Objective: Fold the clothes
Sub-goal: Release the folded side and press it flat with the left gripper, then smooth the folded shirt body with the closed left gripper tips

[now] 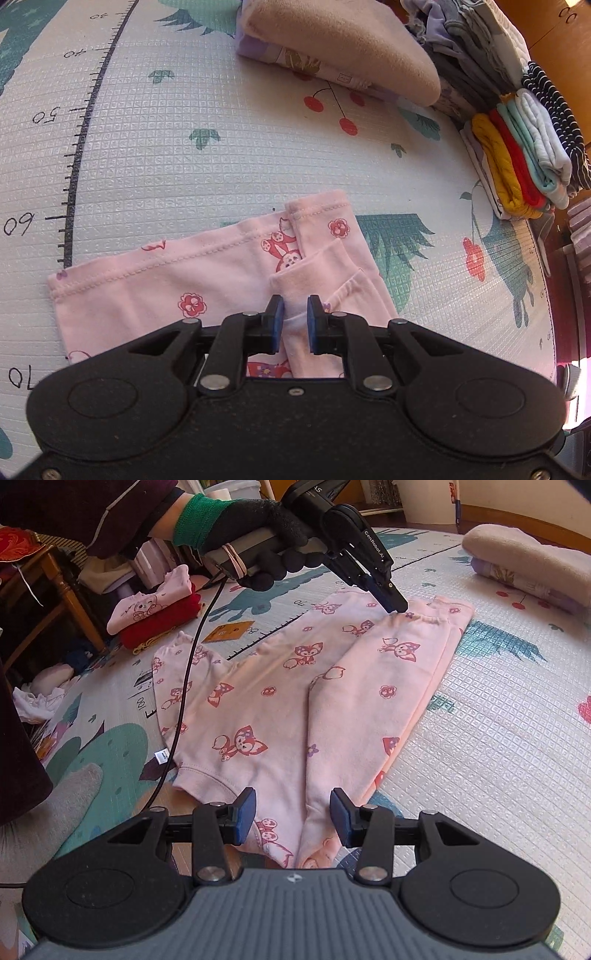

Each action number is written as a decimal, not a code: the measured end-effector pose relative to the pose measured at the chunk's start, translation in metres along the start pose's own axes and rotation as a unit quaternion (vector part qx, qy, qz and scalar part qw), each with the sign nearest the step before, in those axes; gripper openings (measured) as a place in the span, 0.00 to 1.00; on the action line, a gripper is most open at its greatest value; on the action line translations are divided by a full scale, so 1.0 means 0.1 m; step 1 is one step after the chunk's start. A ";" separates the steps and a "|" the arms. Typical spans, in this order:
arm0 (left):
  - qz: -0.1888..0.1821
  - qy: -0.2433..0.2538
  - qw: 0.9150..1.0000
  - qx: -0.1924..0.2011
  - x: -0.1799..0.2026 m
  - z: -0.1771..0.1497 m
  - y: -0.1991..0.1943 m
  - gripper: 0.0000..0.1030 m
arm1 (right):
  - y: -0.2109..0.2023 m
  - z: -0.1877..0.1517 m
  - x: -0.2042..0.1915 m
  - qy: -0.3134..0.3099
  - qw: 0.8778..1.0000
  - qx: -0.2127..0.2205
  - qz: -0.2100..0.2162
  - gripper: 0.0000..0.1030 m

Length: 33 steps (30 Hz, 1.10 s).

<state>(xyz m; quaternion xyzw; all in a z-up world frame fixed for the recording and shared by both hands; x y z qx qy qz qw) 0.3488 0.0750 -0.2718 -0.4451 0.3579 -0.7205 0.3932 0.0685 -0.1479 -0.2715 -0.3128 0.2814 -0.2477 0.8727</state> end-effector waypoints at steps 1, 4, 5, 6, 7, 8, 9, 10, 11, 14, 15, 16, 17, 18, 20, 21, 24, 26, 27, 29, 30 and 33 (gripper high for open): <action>-0.003 -0.004 1.000 0.001 -0.02 0.00 0.01 0.09 | 0.00 0.00 -0.01 -0.001 1.000 -0.001 -0.001 0.45; 0.005 0.031 0.999 0.016 0.08 -0.04 -0.01 0.05 | 0.02 -0.03 -0.02 -0.006 1.000 -0.007 -0.003 0.45; 0.007 0.052 0.998 0.022 0.13 -0.06 -0.04 0.03 | 0.03 -0.03 -0.03 -0.008 1.000 -0.007 -0.004 0.45; 0.008 0.067 0.997 0.034 0.19 -0.06 -0.10 0.03 | 0.03 -0.03 -0.05 -0.010 1.000 -0.008 -0.005 0.45; 0.008 0.075 0.996 0.048 0.24 -0.06 -0.18 0.03 | 0.03 -0.03 -0.06 -0.013 1.000 -0.009 -0.006 0.45; 0.007 0.082 0.995 0.061 0.28 -0.04 -0.26 0.03 | 0.03 -0.03 -0.06 -0.015 1.000 -0.010 -0.008 0.45; 0.006 0.089 0.993 0.074 0.32 -0.03 -0.34 0.03 | 0.03 -0.03 -0.07 -0.018 1.000 -0.011 -0.009 0.45; 0.009 0.096 0.992 0.082 0.36 -0.02 -0.39 0.03 | 0.04 -0.03 -0.07 -0.020 1.000 -0.011 -0.009 0.45; 0.011 0.104 0.991 0.084 0.39 -0.02 -0.38 0.03 | 0.04 -0.03 -0.08 -0.022 1.000 -0.012 -0.010 0.45; 0.035 0.133 0.988 0.071 0.45 -0.04 -0.26 0.03 | 0.05 -0.02 -0.09 -0.027 0.999 -0.015 -0.012 0.46; 0.042 0.140 0.987 0.065 0.46 -0.05 -0.21 0.03 | 0.05 -0.02 -0.10 -0.029 0.999 -0.016 -0.013 0.46; 0.047 0.143 0.987 0.062 0.45 -0.06 -0.18 0.03 | 0.05 -0.02 -0.11 -0.032 0.999 -0.017 -0.015 0.46; 0.048 0.144 0.987 0.062 0.44 -0.05 -0.17 0.03 | 0.05 -0.02 -0.11 -0.033 0.999 -0.018 -0.016 0.46; 0.050 0.144 0.986 0.062 0.44 -0.05 -0.16 0.03 | 0.05 -0.02 -0.11 -0.034 0.999 -0.018 -0.016 0.46; 0.052 0.147 0.986 0.062 0.44 -0.05 -0.15 0.03 | 0.05 -0.02 -0.11 -0.036 0.999 -0.019 -0.016 0.46; 0.046 0.148 0.986 0.067 0.44 -0.05 -0.17 0.03 | 0.05 -0.02 -0.12 -0.038 0.999 -0.019 -0.017 0.46; 0.020 0.150 0.984 0.089 0.45 -0.05 -0.28 0.03 | 0.05 -0.02 -0.13 -0.043 0.999 -0.020 -0.018 0.47; -0.003 0.153 0.982 0.110 0.45 -0.06 -0.38 0.03 | 0.05 -0.03 -0.13 -0.044 0.999 -0.020 -0.018 0.47; 0.002 0.153 0.982 0.109 0.43 -0.06 -0.36 0.03 | 0.06 -0.03 -0.13 -0.045 0.999 -0.020 -0.018 0.47; 0.025 0.156 0.983 0.097 0.38 -0.06 -0.26 0.03 | 0.07 -0.03 -0.14 -0.046 0.999 -0.020 -0.017 0.48; 0.047 0.168 0.981 0.080 0.37 -0.07 -0.14 0.03 | 0.07 -0.03 -0.14 -0.047 0.999 -0.020 -0.017 0.50; 0.053 0.180 0.980 0.064 0.35 -0.10 0.02 0.03 | 0.07 -0.03 -0.16 -0.050 0.998 -0.022 -0.019 0.51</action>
Point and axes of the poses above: each gripper's, at about its wrist camera, not at the fingertips, and y roughly the way its jaws point, x to its right, z to its top, the point moved 2 cm from there along y, roughly the way its jaws point, and after that the axes turned 2 degrees about z, right-handed, at the moved point
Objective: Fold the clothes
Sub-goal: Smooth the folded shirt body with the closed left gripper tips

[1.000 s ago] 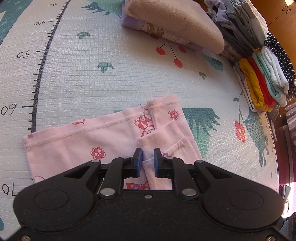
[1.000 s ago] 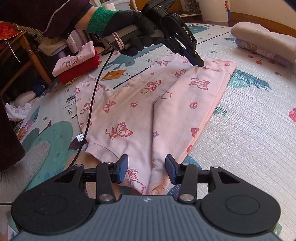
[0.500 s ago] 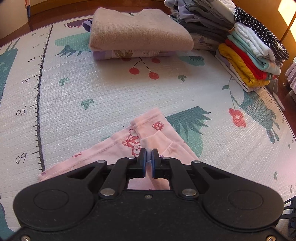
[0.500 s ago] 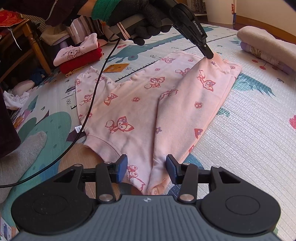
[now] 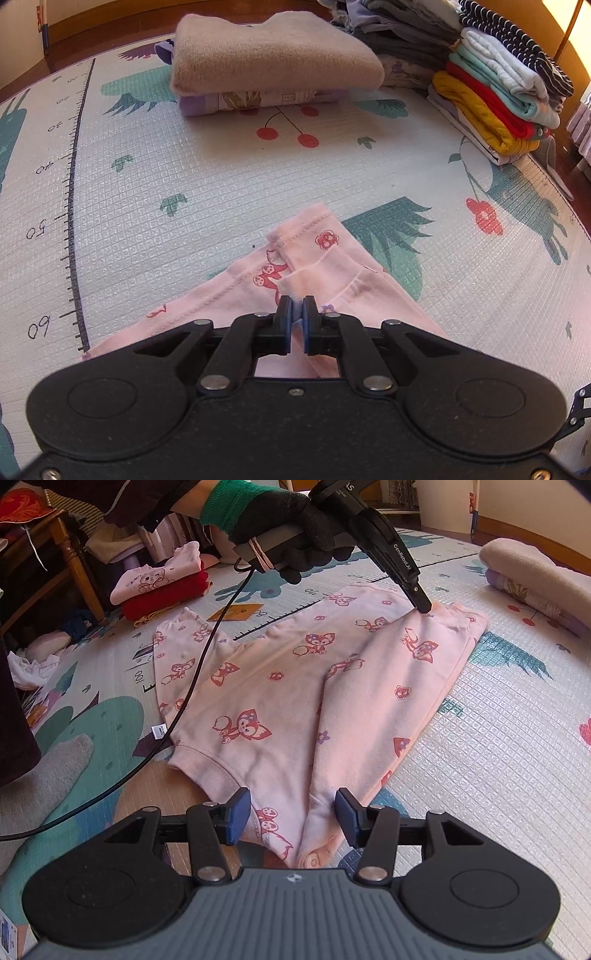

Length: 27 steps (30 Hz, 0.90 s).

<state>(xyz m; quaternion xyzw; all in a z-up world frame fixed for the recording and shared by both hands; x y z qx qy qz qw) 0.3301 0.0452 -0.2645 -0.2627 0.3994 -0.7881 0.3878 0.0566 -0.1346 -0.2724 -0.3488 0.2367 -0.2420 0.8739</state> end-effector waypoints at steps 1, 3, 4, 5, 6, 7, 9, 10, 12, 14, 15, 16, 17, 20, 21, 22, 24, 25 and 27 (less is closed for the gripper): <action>-0.005 0.001 1.000 0.003 0.00 0.01 0.00 0.03 | 0.00 0.00 -0.01 -0.001 1.000 -0.001 -0.001 0.51; -0.018 0.002 1.000 0.017 0.00 0.04 -0.06 0.03 | 0.00 0.00 -0.01 -0.002 1.000 -0.001 -0.001 0.51; -0.025 0.001 0.999 0.025 0.00 0.05 -0.09 0.03 | 0.00 0.00 -0.01 -0.002 1.000 -0.002 -0.001 0.51; -0.028 -0.001 0.999 0.029 0.00 0.06 -0.10 0.03 | 0.00 0.00 -0.01 -0.002 1.000 -0.002 -0.001 0.51; -0.026 -0.001 0.999 0.026 0.00 0.06 -0.07 0.03 | 0.01 0.00 -0.02 -0.003 1.000 -0.002 -0.001 0.51; -0.019 0.001 1.000 0.017 0.01 0.05 -0.03 0.03 | 0.01 0.00 -0.02 -0.005 1.000 -0.003 -0.002 0.51; -0.003 0.008 1.000 -0.002 0.03 0.04 0.04 0.04 | 0.02 0.00 -0.04 -0.009 1.000 -0.004 -0.004 0.53; 0.006 0.012 1.000 -0.004 0.03 0.03 0.04 0.13 | 0.02 0.00 -0.05 -0.011 1.000 -0.005 -0.006 0.53; 0.028 -0.002 1.000 0.000 -0.02 0.06 -0.04 0.17 | -0.01 0.01 -0.04 -0.009 1.000 0.000 -0.010 0.51; 0.031 0.007 0.999 0.016 -0.02 0.10 -0.15 0.17 | -0.03 0.02 -0.03 -0.009 1.000 0.007 -0.012 0.51; 0.029 0.017 0.999 0.023 0.00 0.13 -0.19 0.17 | -0.04 0.02 -0.03 -0.008 1.000 0.010 -0.013 0.51; 0.019 0.016 0.999 0.023 0.02 0.16 -0.20 0.17 | -0.03 0.02 -0.03 -0.008 1.000 0.010 -0.012 0.51; 0.007 0.012 1.000 0.023 0.05 0.20 -0.18 0.17 | -0.02 0.03 -0.03 -0.008 1.000 0.009 -0.011 0.51; -0.020 0.015 1.000 0.016 0.16 0.30 -0.09 0.17 | 0.00 0.03 -0.04 -0.011 1.000 0.005 -0.010 0.51; -0.029 0.026 0.999 0.009 0.22 0.32 -0.02 0.17 | 0.00 0.02 -0.05 -0.012 1.000 0.005 -0.009 0.51; -0.033 0.035 0.999 -0.003 0.26 0.34 0.05 0.17 | 0.00 0.02 -0.05 -0.010 1.000 0.004 -0.009 0.51; -0.030 0.052 0.998 -0.027 0.31 0.35 0.18 0.19 | 0.00 0.01 -0.04 -0.007 1.000 0.003 -0.009 0.51; -0.025 0.063 0.997 -0.040 0.33 0.34 0.25 0.19 | 0.00 0.01 -0.03 -0.006 1.000 0.002 -0.009 0.51; -0.024 0.086 0.995 -0.041 0.36 0.31 0.29 0.19 | 0.01 0.01 -0.03 -0.006 1.000 0.002 -0.008 0.51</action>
Point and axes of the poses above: each gripper's, at about its wrist camera, not at the fingertips, and y roughly the way its jaws point, x to its right, z to its top, the point moved 2 cm from there along y, roughly the way its jaws point, and after that the axes turned 2 degrees about z, right-handed, at the moved point
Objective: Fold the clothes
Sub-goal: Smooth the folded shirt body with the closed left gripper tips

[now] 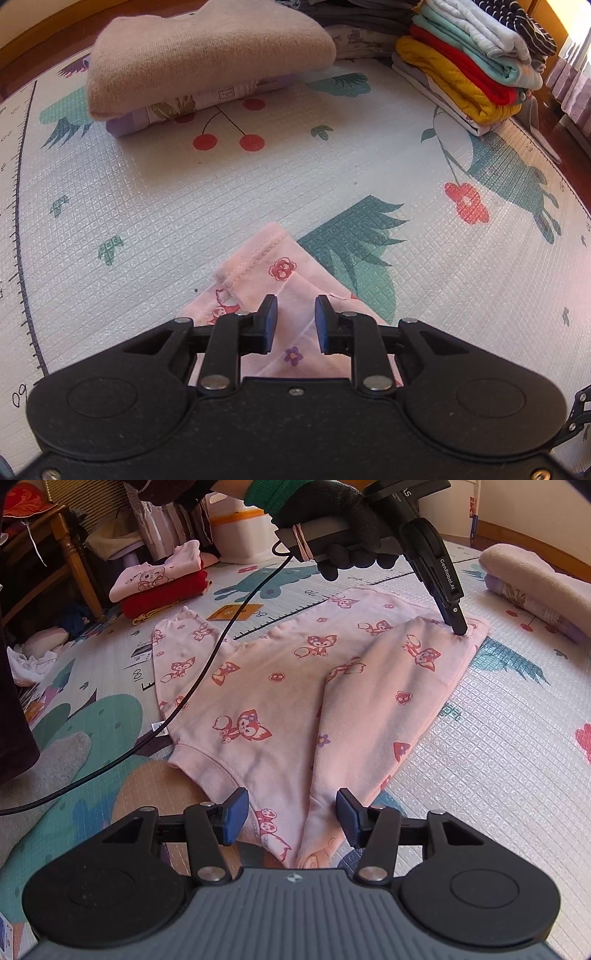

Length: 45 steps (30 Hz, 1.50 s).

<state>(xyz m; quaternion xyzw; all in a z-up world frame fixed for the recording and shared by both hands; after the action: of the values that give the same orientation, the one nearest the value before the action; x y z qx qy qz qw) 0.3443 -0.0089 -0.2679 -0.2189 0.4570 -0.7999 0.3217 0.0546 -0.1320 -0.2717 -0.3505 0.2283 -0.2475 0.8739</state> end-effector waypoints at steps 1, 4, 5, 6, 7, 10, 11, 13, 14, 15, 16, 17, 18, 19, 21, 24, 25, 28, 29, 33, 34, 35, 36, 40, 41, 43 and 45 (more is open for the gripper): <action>0.000 0.015 1.000 0.004 0.02 -0.01 0.00 0.19 | 0.00 0.00 0.00 0.000 1.000 0.000 0.001 0.51; -0.003 0.040 0.999 0.001 0.09 -0.01 -0.01 0.02 | 0.01 -0.01 0.00 -0.001 1.000 -0.001 0.002 0.53; -0.001 0.046 0.999 0.002 0.11 -0.01 -0.01 0.00 | 0.02 0.00 0.00 -0.001 1.000 -0.001 0.003 0.53; -0.001 0.050 0.999 0.004 0.12 -0.01 -0.02 0.00 | 0.02 0.00 -0.01 -0.001 1.000 -0.001 0.004 0.53; 0.000 0.055 0.998 0.010 0.13 -0.01 -0.04 0.00 | 0.02 0.00 -0.01 -0.001 1.000 -0.001 0.003 0.53; -0.017 0.047 0.997 0.054 0.13 0.00 -0.21 0.00 | 0.02 0.00 -0.01 -0.002 1.000 0.000 0.003 0.53; -0.021 0.045 0.996 0.068 0.14 0.01 -0.27 0.00 | 0.02 -0.01 -0.02 -0.003 1.000 0.000 0.003 0.53; -0.009 0.054 0.996 0.067 0.18 0.01 -0.23 0.00 | 0.02 0.00 -0.02 -0.004 1.000 -0.001 0.003 0.54; 0.010 0.060 0.997 0.044 0.19 0.00 -0.13 0.00 | 0.03 0.01 -0.03 -0.005 1.000 -0.002 0.003 0.55; 0.030 0.067 0.997 0.018 0.19 -0.01 -0.03 0.00 | 0.03 0.01 -0.03 -0.006 1.000 -0.003 0.003 0.56; 0.036 0.065 0.997 0.018 0.17 -0.02 -0.01 0.00 | 0.03 0.01 -0.03 -0.006 1.000 -0.004 0.004 0.56; 0.040 0.063 0.997 0.022 0.15 -0.02 -0.01 0.02 | 0.03 0.01 -0.04 -0.007 1.000 -0.004 0.003 0.56; 0.046 0.050 0.997 0.027 0.12 -0.01 -0.05 0.02 | 0.02 0.00 -0.04 -0.007 1.000 -0.003 0.003 0.56; 0.043 0.037 0.998 0.031 0.08 0.00 -0.09 0.02 | 0.02 0.00 -0.04 -0.006 1.000 -0.002 0.003 0.56; 0.043 0.008 0.998 0.038 -0.01 -0.01 -0.17 0.10 | 0.01 0.00 -0.03 -0.005 1.000 0.001 0.003 0.55; 0.045 -0.073 0.996 0.037 -0.28 -0.10 -0.26 0.10 | -0.01 0.01 -0.02 -0.005 1.000 0.006 0.003 0.54; 0.045 -0.105 0.993 0.035 -0.38 -0.14 -0.29 0.10 | -0.01 0.01 -0.03 -0.006 1.000 0.007 0.004 0.54; 0.006 -0.194 0.981 0.027 -0.58 -0.28 -0.33 0.10 | 0.00 0.01 -0.03 -0.006 1.000 0.007 0.007 0.54; -0.002 -0.210 0.978 0.023 -0.59 -0.32 -0.32 0.10 | 0.00 0.02 -0.03 -0.006 1.000 0.006 0.007 0.54; -0.038 -0.222 0.974 0.013 -0.49 -0.35 -0.22 0.10 | 0.02 0.02 -0.04 -0.006 1.000 0.003 0.006 0.55; -0.035 -0.214 0.976 0.013 -0.44 -0.35 -0.19 0.10 | 0.03 0.02 -0.04 -0.007 1.000 0.002 0.006 0.55; -0.030 -0.203 0.979 0.017 -0.40 -0.34 -0.20 0.07 | 0.03 0.02 -0.04 -0.008 1.000 0.000 0.007 0.55; -0.025 -0.192 0.981 0.022 -0.37 -0.32 -0.21 0.03 | 0.03 0.02 -0.05 -0.010 1.000 -0.002 0.007 0.55; -0.004 -0.176 0.983 0.054 -0.30 -0.29 -0.39 0.03 | 0.05 0.02 -0.07 -0.012 1.000 -0.006 0.007 0.56; 0.005 -0.167 0.985 0.049 -0.28 -0.30 -0.37 0.03 | 0.06 0.02 -0.07 -0.013 1.000 -0.007 0.009 0.56; 0.025 -0.148 0.988 0.035 -0.23 -0.31 -0.30 0.04 | 0.07 0.03 -0.08 -0.016 1.000 -0.009 0.009 0.59; 0.040 -0.138 0.989 0.027 -0.21 -0.33 -0.30 0.05 | 0.07 0.04 -0.08 -0.018 1.000 -0.010 0.010 0.59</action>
<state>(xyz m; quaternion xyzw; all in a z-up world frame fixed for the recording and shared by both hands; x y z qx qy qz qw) 0.3286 0.0369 -0.2593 -0.3003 0.3951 -0.7604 0.4190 0.0522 -0.1208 -0.2725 -0.3616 0.2187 -0.2304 0.8765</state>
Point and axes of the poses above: each gripper's, at about its wrist camera, not at the fingertips, and y roughly the way its jaws point, x to its right, z to its top, the point moved 2 cm from there along y, roughly the way its jaws point, and after that the axes turned 2 degrees about z, right-handed, at the moved point
